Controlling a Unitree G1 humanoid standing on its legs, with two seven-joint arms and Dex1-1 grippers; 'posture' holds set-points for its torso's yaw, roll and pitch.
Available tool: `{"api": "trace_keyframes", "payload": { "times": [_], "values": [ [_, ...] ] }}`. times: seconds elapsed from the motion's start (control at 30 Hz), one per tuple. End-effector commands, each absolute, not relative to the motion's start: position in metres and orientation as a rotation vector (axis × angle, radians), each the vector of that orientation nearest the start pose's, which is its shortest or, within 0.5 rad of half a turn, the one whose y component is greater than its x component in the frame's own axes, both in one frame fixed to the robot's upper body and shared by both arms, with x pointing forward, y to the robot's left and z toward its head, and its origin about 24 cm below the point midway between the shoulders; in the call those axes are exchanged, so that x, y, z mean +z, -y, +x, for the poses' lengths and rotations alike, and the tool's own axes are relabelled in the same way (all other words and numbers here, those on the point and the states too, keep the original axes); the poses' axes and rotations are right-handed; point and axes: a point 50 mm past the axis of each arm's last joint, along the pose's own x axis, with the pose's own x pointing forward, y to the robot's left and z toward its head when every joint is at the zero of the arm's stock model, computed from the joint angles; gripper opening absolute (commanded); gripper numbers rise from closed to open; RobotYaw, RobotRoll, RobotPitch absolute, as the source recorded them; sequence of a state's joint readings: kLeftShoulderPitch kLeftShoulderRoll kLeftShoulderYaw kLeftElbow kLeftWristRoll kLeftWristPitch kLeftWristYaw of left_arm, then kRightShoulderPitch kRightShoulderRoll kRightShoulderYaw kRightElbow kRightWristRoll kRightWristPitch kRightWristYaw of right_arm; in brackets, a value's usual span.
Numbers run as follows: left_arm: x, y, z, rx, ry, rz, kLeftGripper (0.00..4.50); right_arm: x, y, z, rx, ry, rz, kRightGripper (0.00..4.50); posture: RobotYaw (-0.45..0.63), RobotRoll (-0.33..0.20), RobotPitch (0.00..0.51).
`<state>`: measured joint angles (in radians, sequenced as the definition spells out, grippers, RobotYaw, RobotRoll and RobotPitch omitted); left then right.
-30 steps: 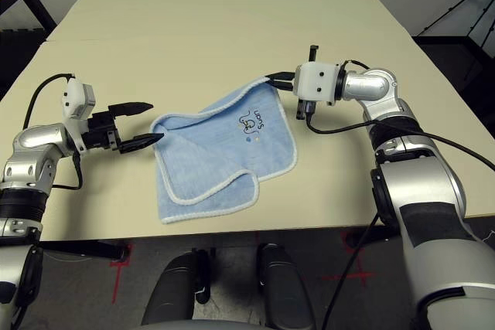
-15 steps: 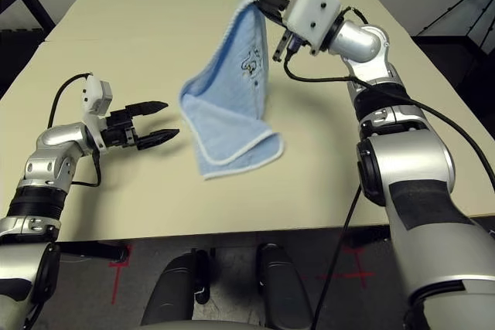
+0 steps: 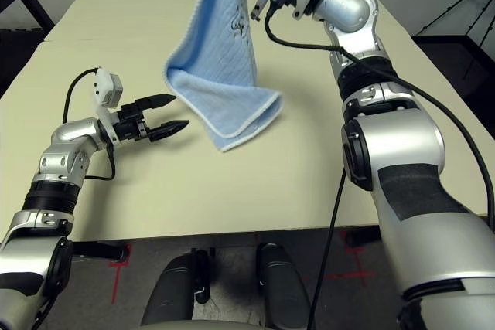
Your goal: Fold the towel and set it aside.
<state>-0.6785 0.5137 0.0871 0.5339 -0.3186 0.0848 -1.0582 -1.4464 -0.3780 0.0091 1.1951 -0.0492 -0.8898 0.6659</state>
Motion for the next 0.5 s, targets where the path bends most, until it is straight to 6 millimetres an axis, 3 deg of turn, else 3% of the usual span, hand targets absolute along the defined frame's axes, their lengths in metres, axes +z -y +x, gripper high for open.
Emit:
{"api": "trace_keyframes", "payload": {
  "times": [0.03, 0.5],
  "values": [
    [0.158, -0.219, 0.353, -0.831, 0.046, 0.089, 4.5, 0.343, 0.117, 0.371, 0.693, 1.027, -0.729, 0.02, 0.01, 0.0, 0.166],
    [0.191, -0.177, 0.384, -0.744, 0.166, -0.162, 4.5, 0.343, 0.113, 0.368, 0.73, 1.046, -0.71, 0.02, 0.01, 0.0, 0.163]
  ]
}}
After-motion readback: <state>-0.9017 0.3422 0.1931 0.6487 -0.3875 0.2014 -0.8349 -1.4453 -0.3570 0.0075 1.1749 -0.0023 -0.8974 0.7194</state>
